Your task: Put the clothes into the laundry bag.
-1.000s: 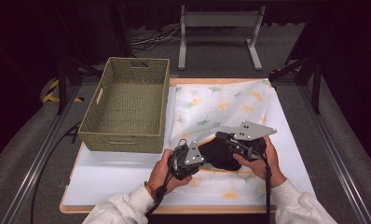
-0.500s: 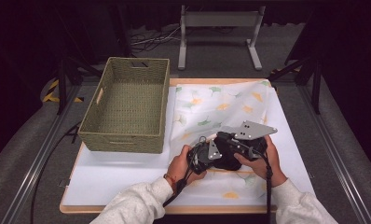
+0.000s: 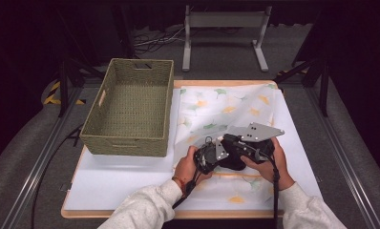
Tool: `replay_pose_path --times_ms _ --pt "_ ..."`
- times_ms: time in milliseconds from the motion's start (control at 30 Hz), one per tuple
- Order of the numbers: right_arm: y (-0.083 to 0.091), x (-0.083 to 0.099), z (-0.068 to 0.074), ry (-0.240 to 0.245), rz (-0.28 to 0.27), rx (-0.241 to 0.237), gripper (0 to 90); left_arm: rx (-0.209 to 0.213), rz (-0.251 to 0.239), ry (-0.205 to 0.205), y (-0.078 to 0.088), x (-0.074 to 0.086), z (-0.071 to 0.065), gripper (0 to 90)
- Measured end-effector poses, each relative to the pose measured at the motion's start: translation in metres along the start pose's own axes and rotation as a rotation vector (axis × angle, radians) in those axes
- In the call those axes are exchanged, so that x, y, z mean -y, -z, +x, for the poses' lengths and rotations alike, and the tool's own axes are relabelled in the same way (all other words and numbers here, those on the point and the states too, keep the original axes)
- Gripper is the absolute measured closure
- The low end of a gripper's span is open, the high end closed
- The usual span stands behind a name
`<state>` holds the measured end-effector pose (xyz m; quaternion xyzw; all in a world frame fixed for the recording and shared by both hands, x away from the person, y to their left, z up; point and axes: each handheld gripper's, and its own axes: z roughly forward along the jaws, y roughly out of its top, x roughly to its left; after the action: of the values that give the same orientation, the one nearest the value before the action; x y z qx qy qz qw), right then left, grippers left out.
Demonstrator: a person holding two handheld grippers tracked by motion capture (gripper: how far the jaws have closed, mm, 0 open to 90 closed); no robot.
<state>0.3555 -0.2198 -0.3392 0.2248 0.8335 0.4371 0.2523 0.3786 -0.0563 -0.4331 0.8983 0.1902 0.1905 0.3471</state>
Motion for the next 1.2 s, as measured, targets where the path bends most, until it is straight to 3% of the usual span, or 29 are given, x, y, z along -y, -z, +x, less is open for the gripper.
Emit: replay_pose_path --times_ms 267,700,1200 --pt "0.000 0.001 -0.002 -0.009 0.004 0.003 88.5 -0.015 -0.024 0.031 -0.006 -0.003 0.002 89.6" --pt "-0.002 0.003 -0.003 -0.020 0.018 -0.004 88.5 0.012 -0.070 0.075 -0.004 -0.001 0.003 89.6" --pt "-0.001 0.003 -0.003 -0.015 0.022 -0.006 88.5 0.062 -0.071 0.050 0.009 0.005 0.001 87.7"
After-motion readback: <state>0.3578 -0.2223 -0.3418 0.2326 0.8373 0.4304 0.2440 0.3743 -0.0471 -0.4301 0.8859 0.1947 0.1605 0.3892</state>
